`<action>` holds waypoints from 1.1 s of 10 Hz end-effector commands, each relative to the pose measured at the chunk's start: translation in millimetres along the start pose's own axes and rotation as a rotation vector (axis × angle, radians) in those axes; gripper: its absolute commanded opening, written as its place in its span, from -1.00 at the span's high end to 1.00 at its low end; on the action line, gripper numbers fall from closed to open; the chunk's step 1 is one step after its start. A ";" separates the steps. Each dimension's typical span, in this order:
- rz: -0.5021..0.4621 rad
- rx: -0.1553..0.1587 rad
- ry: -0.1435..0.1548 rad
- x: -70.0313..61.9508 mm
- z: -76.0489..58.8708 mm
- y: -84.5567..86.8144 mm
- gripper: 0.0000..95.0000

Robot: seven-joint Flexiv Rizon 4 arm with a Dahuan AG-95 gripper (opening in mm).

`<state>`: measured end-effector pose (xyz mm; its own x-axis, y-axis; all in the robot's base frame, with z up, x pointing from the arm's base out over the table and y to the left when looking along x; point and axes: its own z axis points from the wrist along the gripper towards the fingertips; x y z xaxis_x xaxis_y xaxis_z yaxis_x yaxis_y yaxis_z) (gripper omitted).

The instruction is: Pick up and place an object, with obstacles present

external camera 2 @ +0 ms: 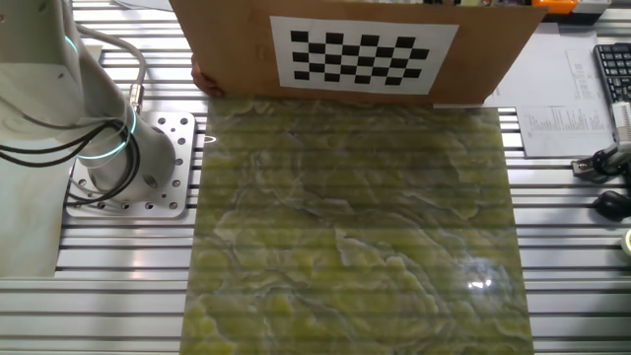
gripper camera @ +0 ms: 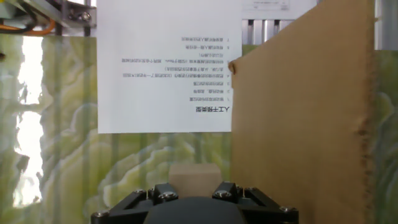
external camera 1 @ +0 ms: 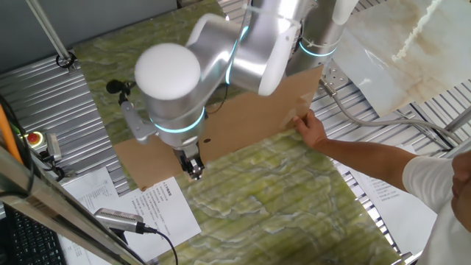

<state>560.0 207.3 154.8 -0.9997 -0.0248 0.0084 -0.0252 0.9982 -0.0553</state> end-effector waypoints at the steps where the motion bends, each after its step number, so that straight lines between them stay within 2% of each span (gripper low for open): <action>1: 0.008 0.000 -0.002 0.2 4.6 2.1 1.00; 2: 0.009 -0.004 -0.002 -1.0 7.8 4.7 1.00; 8: -0.015 -0.043 0.001 -1.6 7.1 5.2 1.00; 10: -0.025 -0.035 0.002 -1.5 7.2 5.1 1.00; 11: -0.040 -0.026 0.003 -1.4 7.3 5.0 0.60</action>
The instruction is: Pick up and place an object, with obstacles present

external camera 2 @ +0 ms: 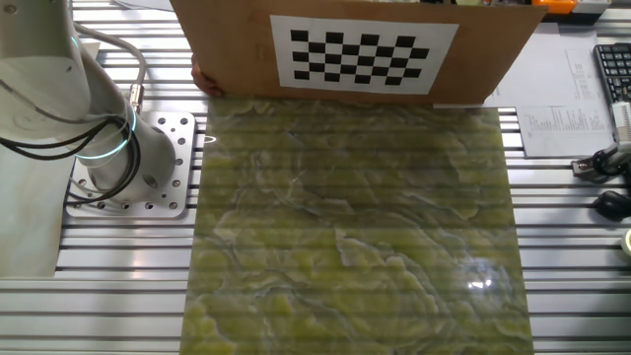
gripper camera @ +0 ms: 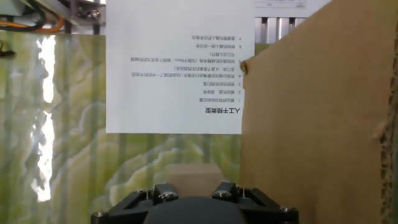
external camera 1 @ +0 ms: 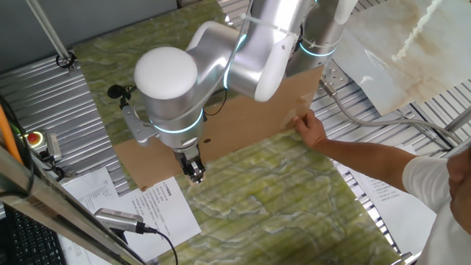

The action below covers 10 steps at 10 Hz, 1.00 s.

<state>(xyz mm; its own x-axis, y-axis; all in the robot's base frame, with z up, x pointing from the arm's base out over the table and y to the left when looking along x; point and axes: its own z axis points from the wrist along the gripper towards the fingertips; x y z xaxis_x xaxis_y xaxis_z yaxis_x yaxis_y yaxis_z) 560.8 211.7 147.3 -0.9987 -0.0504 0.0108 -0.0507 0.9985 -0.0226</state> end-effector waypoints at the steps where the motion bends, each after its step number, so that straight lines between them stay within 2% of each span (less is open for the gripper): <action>1: -0.018 0.007 0.002 -0.3 0.2 0.1 0.20; 2: -0.023 0.007 0.003 -0.2 0.3 0.1 -0.20; 3: -0.035 0.005 0.003 -0.2 0.3 0.0 -0.20; 5: -0.036 -0.001 0.002 -0.2 0.2 0.1 -1.00; 9: -0.026 -0.002 0.012 -3.0 -4.1 2.1 -1.00; 10: -0.016 -0.004 0.031 -9.2 -17.2 6.7 -0.60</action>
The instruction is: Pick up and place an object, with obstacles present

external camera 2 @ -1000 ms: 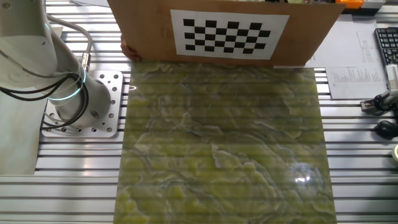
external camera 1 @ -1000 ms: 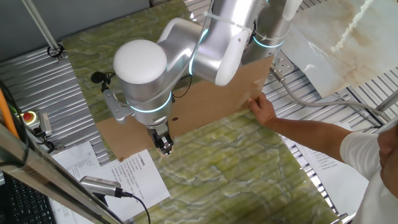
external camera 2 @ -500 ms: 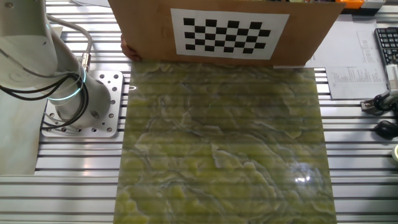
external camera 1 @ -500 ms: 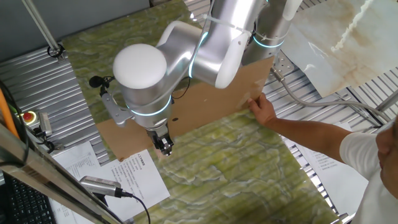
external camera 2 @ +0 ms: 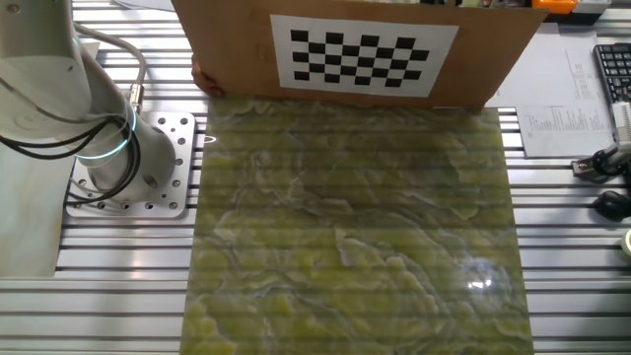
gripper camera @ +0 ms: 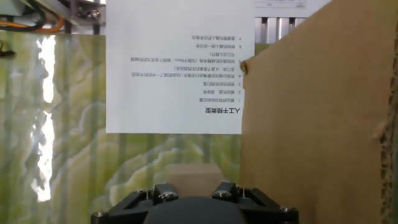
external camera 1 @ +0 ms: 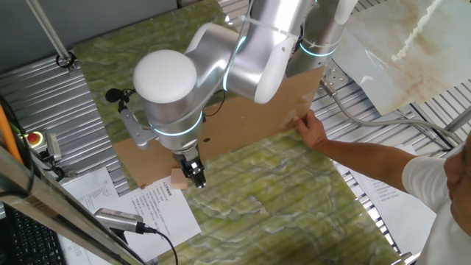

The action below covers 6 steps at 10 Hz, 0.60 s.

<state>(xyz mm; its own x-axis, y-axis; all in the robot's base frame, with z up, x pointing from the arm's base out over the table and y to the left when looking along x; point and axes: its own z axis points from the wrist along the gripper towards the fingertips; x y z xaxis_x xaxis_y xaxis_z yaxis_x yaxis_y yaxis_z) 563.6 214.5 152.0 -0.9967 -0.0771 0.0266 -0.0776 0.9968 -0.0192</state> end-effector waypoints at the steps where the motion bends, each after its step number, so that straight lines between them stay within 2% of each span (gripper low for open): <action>1: 0.014 -0.001 0.024 -9.9 -21.0 7.5 -0.60; 4: 0.008 -0.011 0.020 -12.5 -26.7 9.9 -0.60; 5: 0.017 -0.008 0.031 -13.5 -26.3 8.2 -0.20; 6: 0.021 -0.007 0.041 -14.0 -25.8 7.0 0.60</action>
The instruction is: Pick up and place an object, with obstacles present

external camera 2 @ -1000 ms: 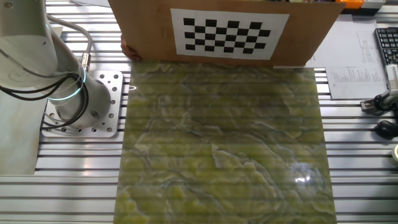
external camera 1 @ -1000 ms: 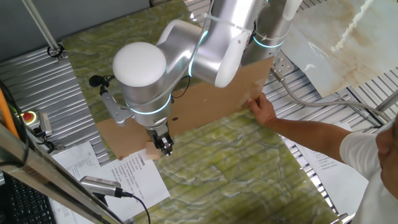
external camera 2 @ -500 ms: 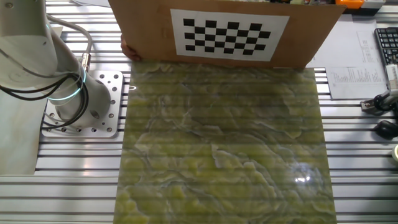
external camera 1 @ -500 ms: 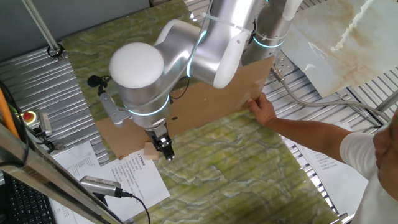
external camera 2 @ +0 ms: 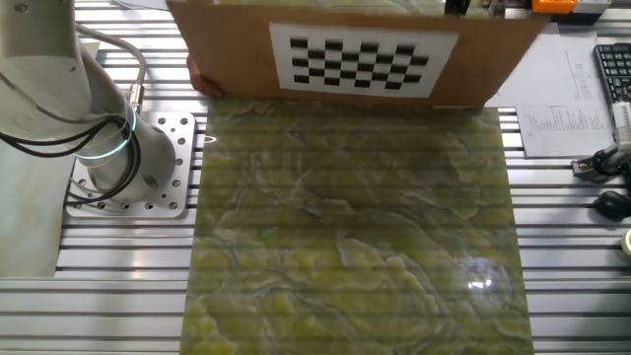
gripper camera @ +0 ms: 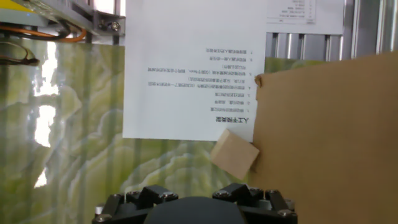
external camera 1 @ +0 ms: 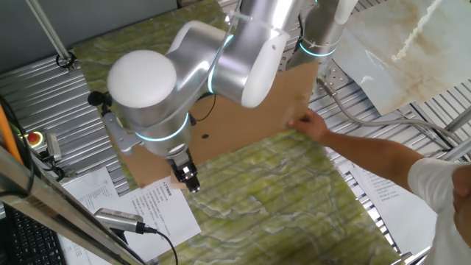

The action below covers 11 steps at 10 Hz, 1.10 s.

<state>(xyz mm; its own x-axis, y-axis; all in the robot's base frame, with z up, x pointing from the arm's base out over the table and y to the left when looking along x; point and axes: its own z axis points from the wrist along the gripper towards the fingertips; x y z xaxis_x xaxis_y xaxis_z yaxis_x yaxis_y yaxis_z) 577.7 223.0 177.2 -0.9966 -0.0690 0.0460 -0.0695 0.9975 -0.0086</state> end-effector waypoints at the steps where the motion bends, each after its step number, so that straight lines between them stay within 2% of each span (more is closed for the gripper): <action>1: 0.012 0.006 0.021 0.3 2.0 -0.1 0.60; 2: 0.012 0.008 0.019 1.0 6.9 -0.7 0.60; 3: 0.017 0.013 0.017 2.1 13.3 -1.5 1.00; 9: 0.015 0.028 0.021 0.4 12.5 -3.6 1.00; 11: -0.002 0.025 0.027 -7.5 9.3 -15.8 1.00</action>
<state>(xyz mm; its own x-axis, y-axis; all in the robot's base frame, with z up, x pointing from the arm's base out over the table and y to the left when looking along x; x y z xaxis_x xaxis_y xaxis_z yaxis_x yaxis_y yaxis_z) 588.5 204.3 167.8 -0.9947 -0.0714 0.0744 -0.0740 0.9967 -0.0327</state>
